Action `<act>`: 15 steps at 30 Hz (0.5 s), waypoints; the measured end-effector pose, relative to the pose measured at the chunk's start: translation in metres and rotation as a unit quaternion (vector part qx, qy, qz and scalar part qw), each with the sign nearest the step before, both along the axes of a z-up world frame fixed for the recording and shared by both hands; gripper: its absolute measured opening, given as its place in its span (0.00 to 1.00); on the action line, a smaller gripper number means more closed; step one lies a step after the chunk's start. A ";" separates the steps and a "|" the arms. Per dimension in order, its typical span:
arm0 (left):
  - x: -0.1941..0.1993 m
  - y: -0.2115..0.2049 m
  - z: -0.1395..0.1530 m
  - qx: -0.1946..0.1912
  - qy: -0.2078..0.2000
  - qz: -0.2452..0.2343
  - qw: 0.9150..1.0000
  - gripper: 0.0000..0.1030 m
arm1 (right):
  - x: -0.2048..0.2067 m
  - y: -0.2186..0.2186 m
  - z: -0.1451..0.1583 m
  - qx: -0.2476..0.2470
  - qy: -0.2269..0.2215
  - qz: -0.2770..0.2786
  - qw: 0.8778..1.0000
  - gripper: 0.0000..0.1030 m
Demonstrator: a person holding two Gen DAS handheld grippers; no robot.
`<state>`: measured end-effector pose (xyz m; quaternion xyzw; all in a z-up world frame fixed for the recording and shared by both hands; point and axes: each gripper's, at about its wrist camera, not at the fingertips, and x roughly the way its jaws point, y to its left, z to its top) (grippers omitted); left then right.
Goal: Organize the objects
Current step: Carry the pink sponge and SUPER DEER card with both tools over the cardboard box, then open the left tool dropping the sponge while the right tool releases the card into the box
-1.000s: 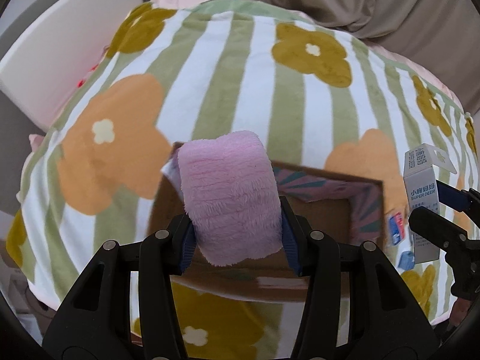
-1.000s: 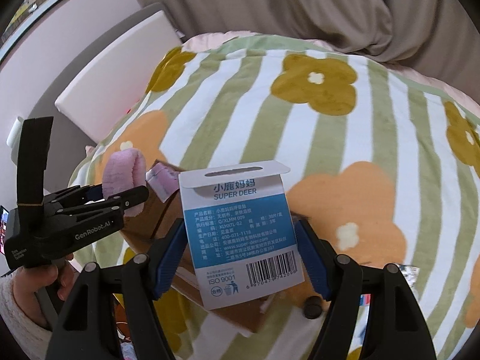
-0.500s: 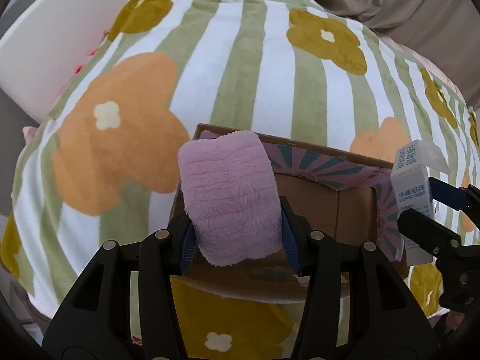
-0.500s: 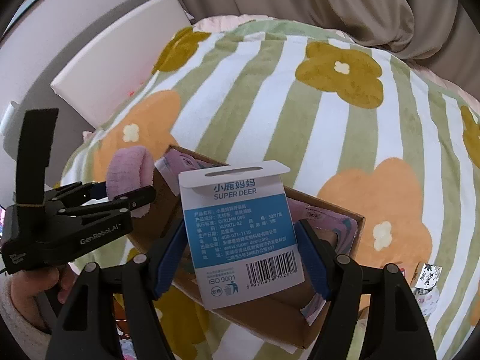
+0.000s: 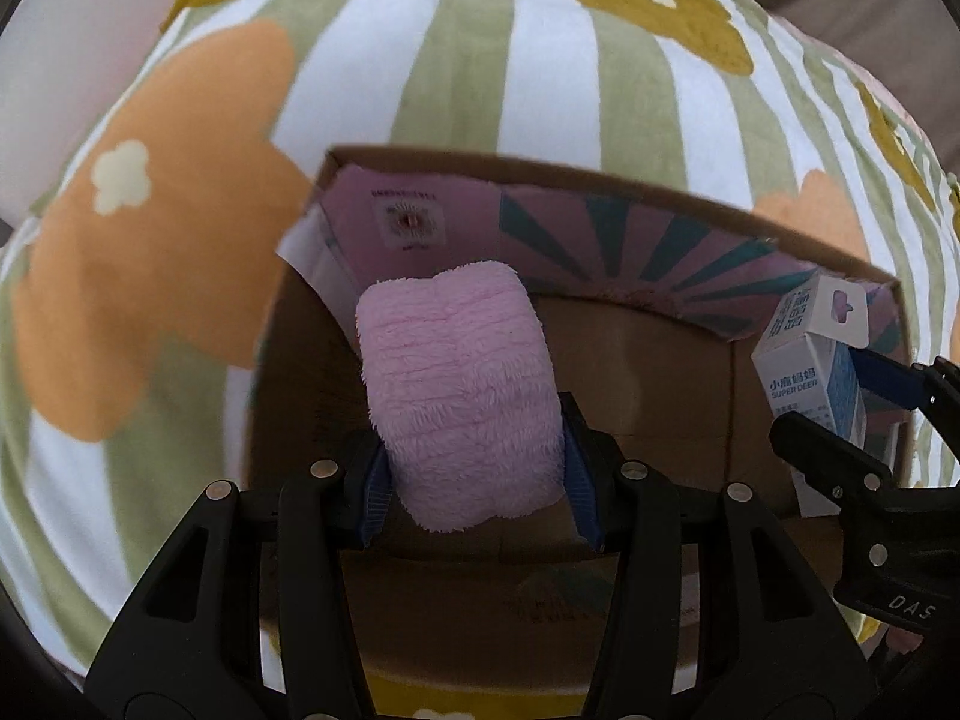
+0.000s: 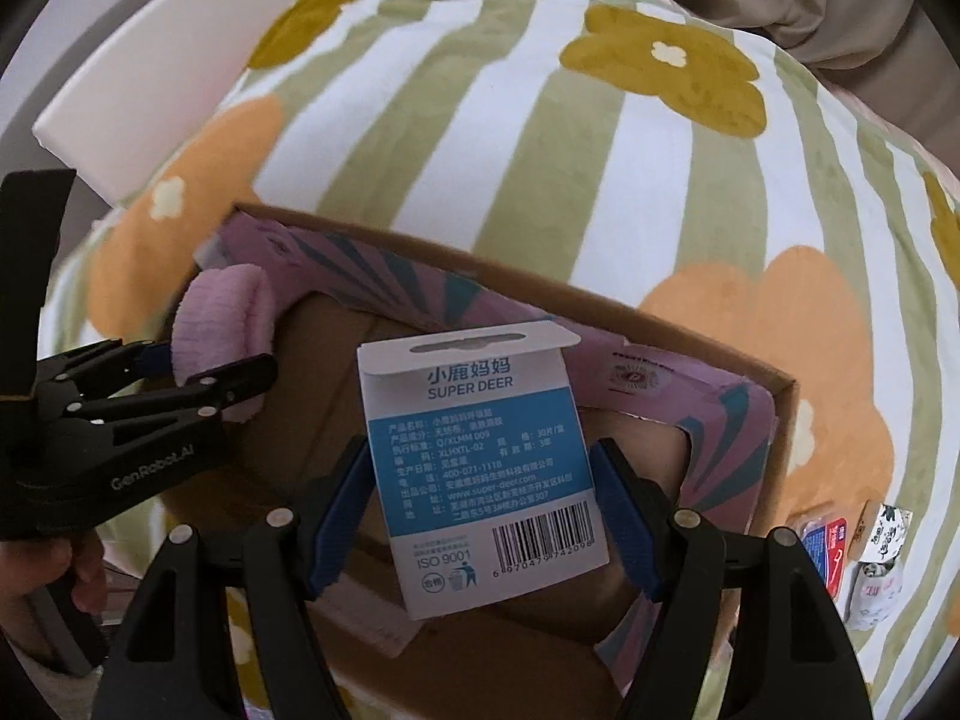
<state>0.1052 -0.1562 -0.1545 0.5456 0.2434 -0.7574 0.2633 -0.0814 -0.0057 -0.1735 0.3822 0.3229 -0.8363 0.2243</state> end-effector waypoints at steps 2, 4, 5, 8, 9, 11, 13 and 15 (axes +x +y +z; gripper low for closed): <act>-0.001 -0.001 -0.006 0.001 -0.002 0.001 1.000 0.43 | -0.003 0.000 -0.005 0.008 0.005 -0.001 1.000 0.67; 0.000 -0.002 -0.010 0.002 -0.003 0.008 1.000 0.43 | -0.005 0.000 -0.007 0.009 0.002 -0.003 1.000 0.67; 0.000 -0.003 -0.010 0.002 -0.002 0.009 1.000 0.43 | -0.006 0.001 -0.008 0.009 0.002 -0.004 1.000 0.67; 0.002 -0.003 -0.009 -0.003 -0.002 0.019 1.000 0.43 | -0.004 0.002 -0.007 0.007 0.001 -0.007 1.000 0.67; 0.003 -0.003 -0.008 -0.005 -0.001 0.019 1.000 0.43 | -0.003 0.002 -0.007 0.006 0.001 -0.008 1.000 0.67; 0.004 -0.002 -0.005 -0.008 -0.001 0.017 1.000 0.43 | -0.001 0.002 -0.005 0.006 0.002 -0.009 1.000 0.67; 0.005 0.000 0.001 -0.017 0.001 0.011 1.000 0.44 | 0.003 0.003 -0.004 0.004 0.003 -0.010 1.000 0.67; 0.005 0.002 0.006 -0.025 0.006 0.010 1.000 0.44 | 0.004 0.003 -0.004 0.003 0.000 -0.011 1.000 0.68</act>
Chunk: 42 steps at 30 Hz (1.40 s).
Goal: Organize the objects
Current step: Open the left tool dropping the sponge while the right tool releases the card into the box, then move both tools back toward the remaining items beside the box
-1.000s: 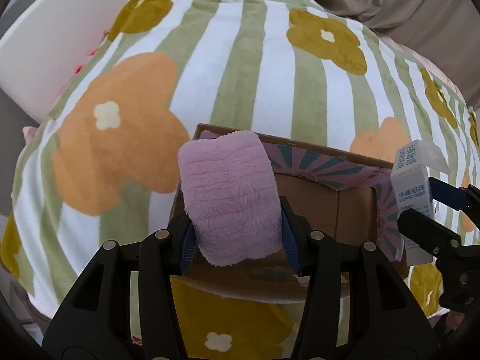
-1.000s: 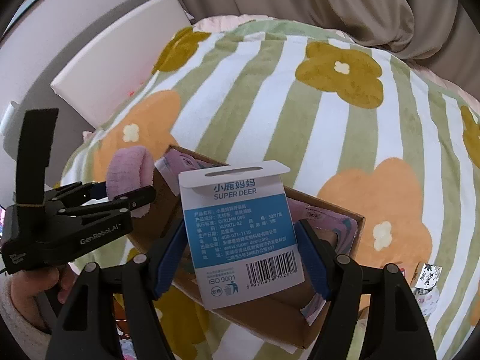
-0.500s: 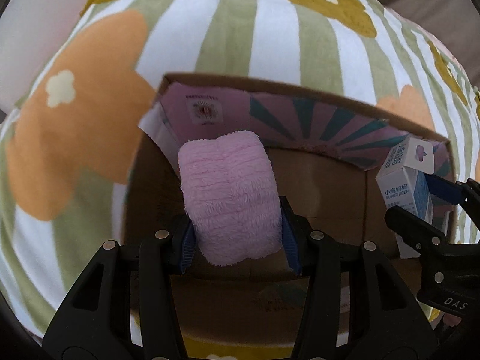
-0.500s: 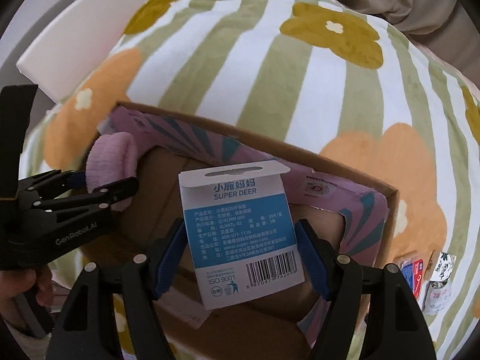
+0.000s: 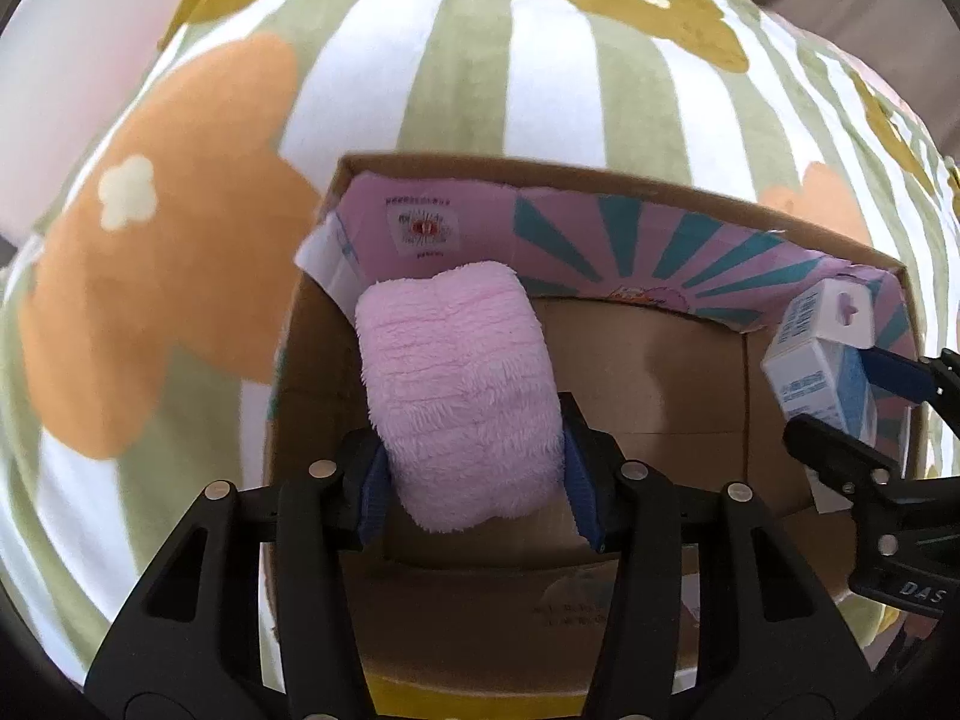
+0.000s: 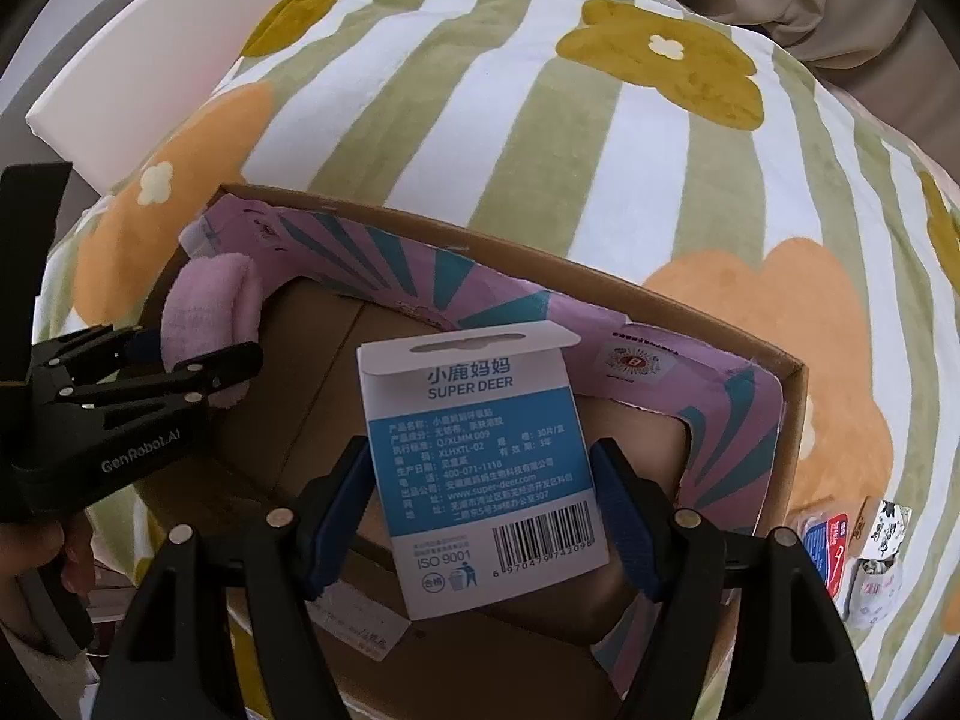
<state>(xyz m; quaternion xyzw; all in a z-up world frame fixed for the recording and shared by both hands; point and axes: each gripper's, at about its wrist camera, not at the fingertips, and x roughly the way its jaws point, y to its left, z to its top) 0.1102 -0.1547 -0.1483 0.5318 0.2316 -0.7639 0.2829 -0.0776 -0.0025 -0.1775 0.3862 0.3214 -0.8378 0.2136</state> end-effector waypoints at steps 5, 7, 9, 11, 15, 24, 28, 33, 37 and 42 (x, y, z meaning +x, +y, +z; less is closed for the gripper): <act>0.000 0.000 0.005 0.017 0.004 -0.005 1.000 0.99 | 0.006 0.006 0.001 -0.010 0.022 0.003 1.000 1.00; 0.003 0.001 0.008 0.025 0.020 -0.002 0.999 1.00 | 0.015 0.007 0.005 -0.005 0.042 0.019 0.999 1.00; 0.004 0.002 0.009 0.021 0.019 -0.001 1.000 1.00 | 0.024 0.009 0.007 0.009 0.054 0.031 0.998 1.00; 0.003 0.004 0.011 0.014 0.017 -0.004 1.000 1.00 | 0.027 0.011 0.008 0.010 0.058 0.036 0.998 1.00; 0.003 0.006 0.019 0.011 0.028 -0.003 1.000 1.00 | 0.033 0.012 0.010 0.012 0.061 0.033 0.997 1.00; 0.010 0.012 0.039 -0.007 0.035 0.007 0.999 1.00 | 0.038 0.015 0.014 0.011 0.060 0.023 0.998 1.00; 0.015 0.015 0.055 -0.034 0.039 0.007 0.999 1.00 | 0.042 0.017 0.020 0.002 0.064 0.019 0.998 1.00; 0.016 0.016 0.071 -0.039 0.051 0.043 0.997 1.00 | 0.046 0.020 0.027 -0.004 0.073 0.018 0.997 1.00; 0.014 0.021 0.084 -0.045 0.056 0.055 0.996 1.00 | 0.050 0.024 0.035 -0.005 0.088 0.023 0.996 1.00; 0.010 0.031 0.106 -0.048 0.078 0.072 0.993 1.00 | 0.053 0.035 0.054 -0.015 0.097 0.032 0.995 1.00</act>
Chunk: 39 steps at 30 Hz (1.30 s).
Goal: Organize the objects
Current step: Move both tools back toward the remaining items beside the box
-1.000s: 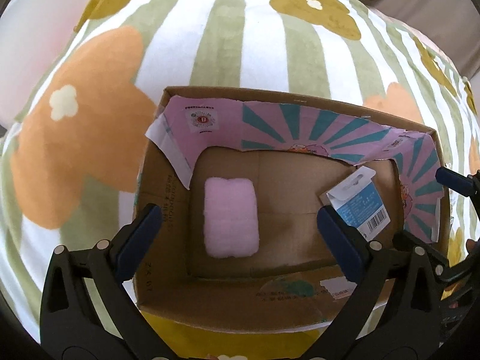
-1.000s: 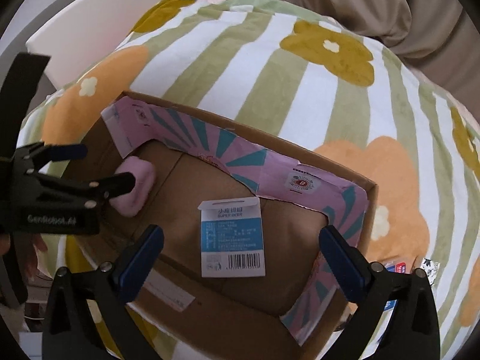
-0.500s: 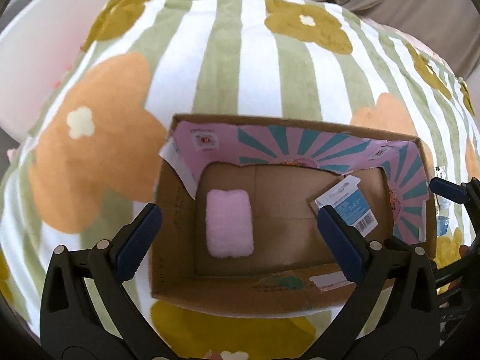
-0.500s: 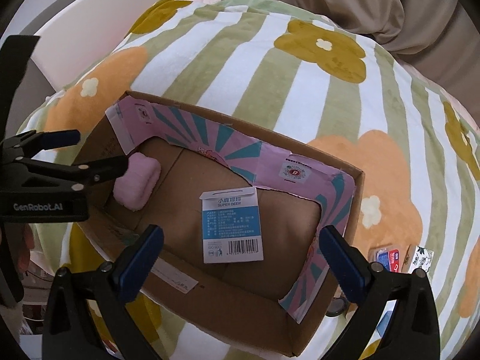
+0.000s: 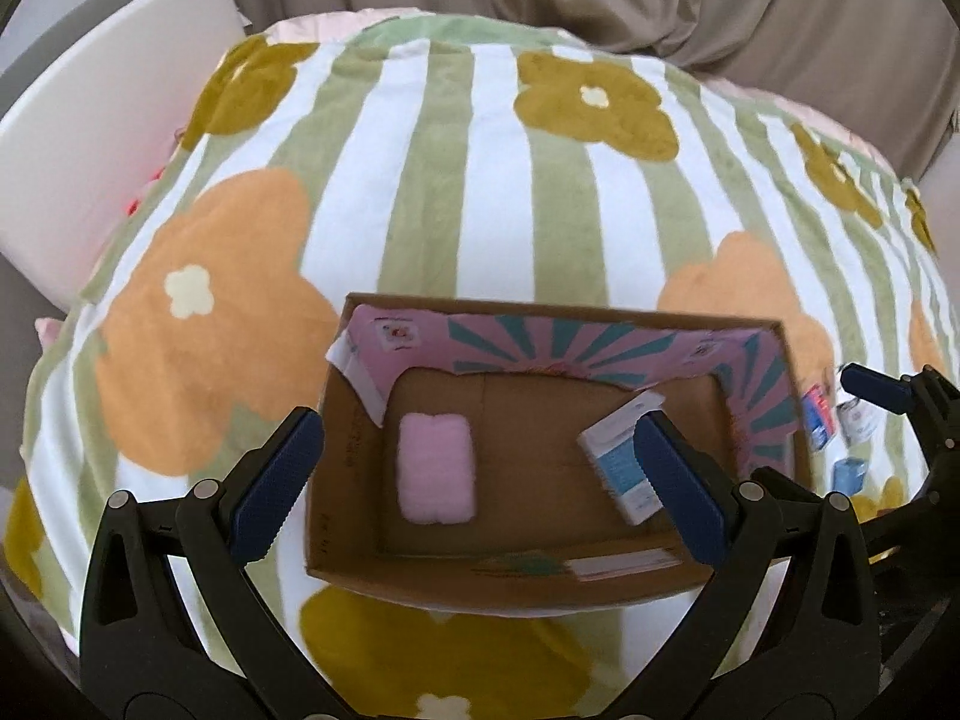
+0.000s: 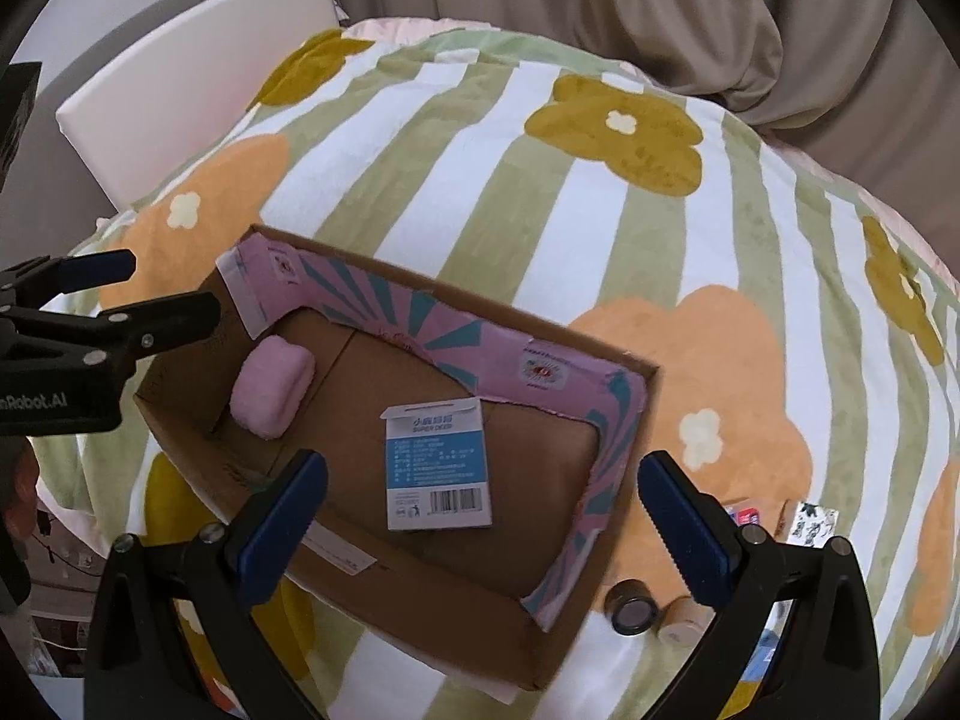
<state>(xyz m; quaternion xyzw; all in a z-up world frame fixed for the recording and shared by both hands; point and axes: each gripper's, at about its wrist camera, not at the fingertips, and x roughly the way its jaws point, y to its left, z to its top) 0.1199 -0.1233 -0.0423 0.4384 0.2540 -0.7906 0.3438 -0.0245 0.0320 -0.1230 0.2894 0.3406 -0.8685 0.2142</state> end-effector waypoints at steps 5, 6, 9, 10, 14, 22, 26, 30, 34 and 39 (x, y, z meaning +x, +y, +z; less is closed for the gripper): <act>-0.008 0.015 0.023 -0.003 0.025 0.112 0.993 1.00 | 0.004 0.016 0.030 -0.014 0.012 0.006 1.000 1.00; -0.010 0.018 0.028 -0.008 0.030 0.165 0.986 1.00 | 0.005 0.019 0.036 -0.014 0.015 0.005 1.000 1.00; -0.018 0.031 0.046 -0.018 0.030 0.171 0.985 1.00 | 0.008 0.032 0.055 -0.023 0.021 0.006 1.000 1.00; -0.021 0.035 0.051 -0.017 0.036 0.171 0.984 1.00 | 0.009 0.037 0.062 -0.027 0.021 0.007 0.999 1.00; -0.033 0.050 0.068 -0.015 0.049 0.184 0.982 1.00 | 0.010 0.058 0.085 -0.041 0.025 0.007 0.999 1.00; -0.072 0.086 0.079 -0.012 0.011 0.213 0.977 1.00 | 0.011 0.110 0.123 -0.050 0.028 0.011 0.998 1.00; -0.092 0.111 0.082 -0.019 0.019 0.220 0.975 1.00 | 0.008 0.138 0.139 -0.053 0.025 0.012 0.998 1.00; -0.120 0.137 0.084 -0.036 0.010 0.237 0.971 1.00 | 0.003 0.159 0.149 -0.045 0.025 0.020 0.998 1.00; -0.151 0.161 0.080 -0.037 0.015 0.239 0.970 1.00 | -0.002 0.181 0.154 -0.034 0.023 0.027 0.999 1.00; -0.186 0.186 0.063 -0.021 0.027 0.244 0.969 1.00 | -0.013 0.208 0.153 -0.023 0.015 0.026 0.999 1.00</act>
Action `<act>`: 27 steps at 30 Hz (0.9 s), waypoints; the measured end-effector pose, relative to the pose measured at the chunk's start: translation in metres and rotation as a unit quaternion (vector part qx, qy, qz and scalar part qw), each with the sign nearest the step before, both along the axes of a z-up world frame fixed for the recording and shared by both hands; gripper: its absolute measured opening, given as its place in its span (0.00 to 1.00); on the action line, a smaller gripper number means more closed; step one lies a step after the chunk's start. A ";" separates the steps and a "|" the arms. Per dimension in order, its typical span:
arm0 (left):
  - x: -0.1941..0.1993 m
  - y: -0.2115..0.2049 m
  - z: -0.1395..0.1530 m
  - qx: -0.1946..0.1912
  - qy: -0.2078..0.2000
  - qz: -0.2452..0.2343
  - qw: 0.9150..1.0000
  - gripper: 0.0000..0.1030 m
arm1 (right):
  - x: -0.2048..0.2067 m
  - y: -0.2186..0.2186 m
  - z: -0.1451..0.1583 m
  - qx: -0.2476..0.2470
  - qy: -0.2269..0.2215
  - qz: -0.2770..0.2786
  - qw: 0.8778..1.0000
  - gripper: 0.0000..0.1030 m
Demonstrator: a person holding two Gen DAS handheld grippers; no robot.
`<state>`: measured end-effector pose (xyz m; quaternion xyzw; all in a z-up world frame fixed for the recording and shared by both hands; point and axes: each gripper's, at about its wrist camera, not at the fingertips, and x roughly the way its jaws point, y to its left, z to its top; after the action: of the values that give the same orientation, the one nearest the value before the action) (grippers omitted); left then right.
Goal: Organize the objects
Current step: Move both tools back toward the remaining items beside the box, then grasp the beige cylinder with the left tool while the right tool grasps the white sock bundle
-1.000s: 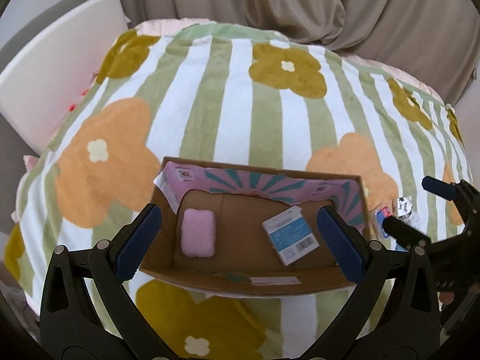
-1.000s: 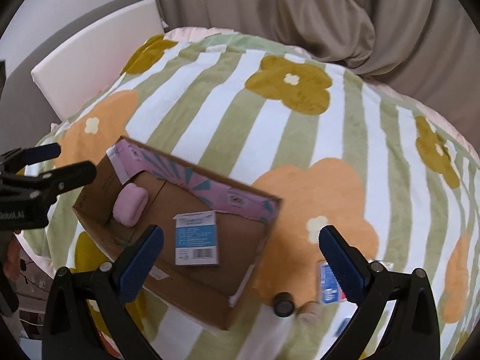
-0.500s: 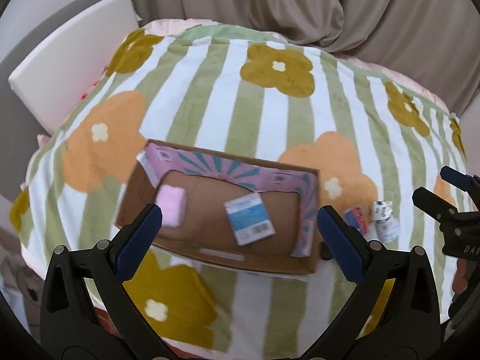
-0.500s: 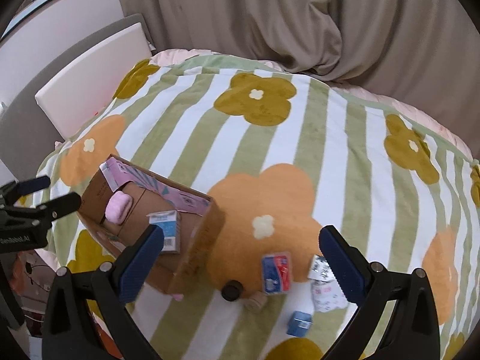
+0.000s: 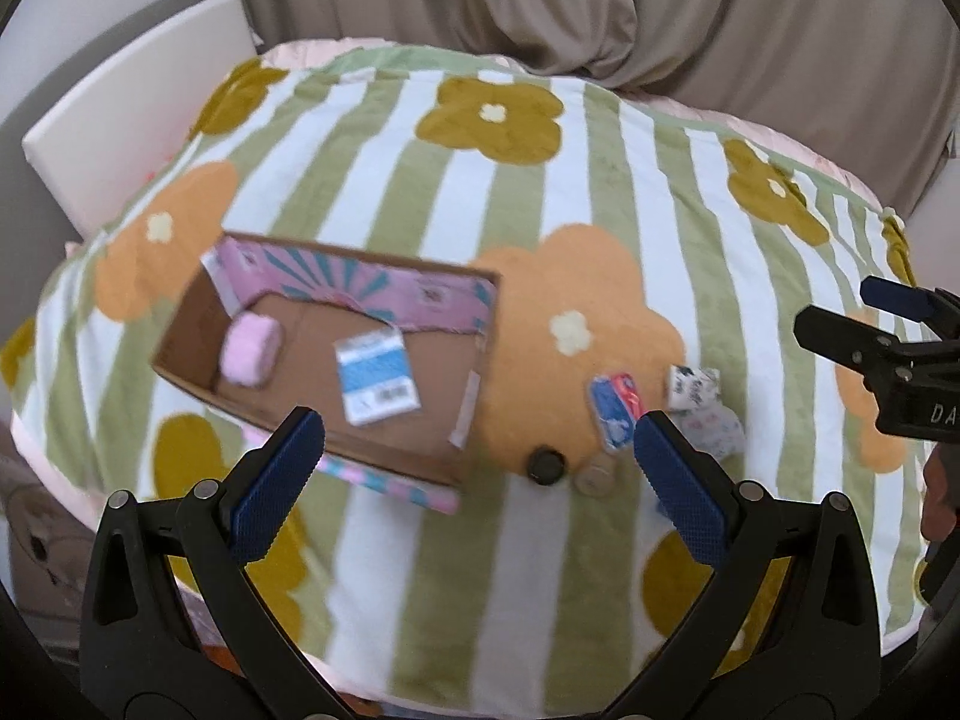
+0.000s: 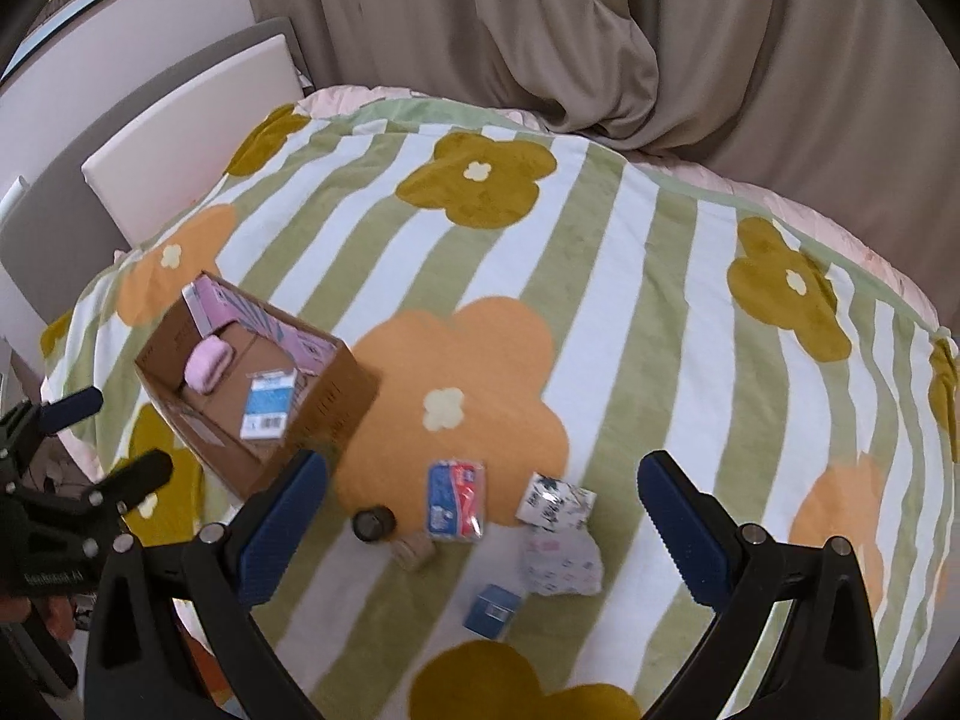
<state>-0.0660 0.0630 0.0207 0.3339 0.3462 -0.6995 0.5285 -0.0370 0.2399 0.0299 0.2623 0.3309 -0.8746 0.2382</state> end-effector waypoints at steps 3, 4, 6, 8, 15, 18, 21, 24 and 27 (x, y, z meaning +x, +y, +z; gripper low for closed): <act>-0.018 0.015 -0.014 0.003 0.009 0.003 1.000 1.00 | -0.010 0.017 -0.007 0.005 -0.011 -0.006 1.000 1.00; -0.026 0.020 -0.022 0.008 0.014 0.004 1.000 1.00 | -0.014 0.022 -0.010 0.007 -0.013 -0.008 1.000 1.00; -0.036 0.026 -0.035 0.017 0.020 0.005 1.000 1.00 | -0.023 0.033 -0.019 0.009 -0.022 -0.013 1.000 1.00; -0.048 0.030 -0.052 0.030 0.023 0.007 0.999 0.99 | -0.031 0.042 -0.028 0.009 -0.031 -0.018 0.999 1.00; -0.072 0.023 -0.122 0.078 0.060 0.042 0.994 0.93 | -0.066 0.068 -0.068 0.023 -0.057 -0.029 0.998 1.00; -0.079 0.019 -0.146 0.085 0.069 0.056 0.992 0.90 | -0.081 0.077 -0.085 0.025 -0.064 -0.033 0.997 1.00; -0.086 0.013 -0.170 0.101 0.081 0.067 0.989 0.79 | -0.098 0.084 -0.101 0.028 -0.074 -0.039 0.996 1.00; -0.091 0.009 -0.190 0.112 0.094 0.079 0.986 0.79 | -0.111 0.091 -0.113 0.029 -0.081 -0.045 0.995 0.99; -0.095 0.007 -0.199 0.111 0.101 0.089 0.985 0.77 | -0.119 0.094 -0.120 0.028 -0.085 -0.047 0.995 0.97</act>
<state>-0.1608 0.0699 -0.1778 0.2858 0.5017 -0.6375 0.5102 -0.1561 0.3343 -0.0902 0.3573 0.3211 -0.8499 0.2166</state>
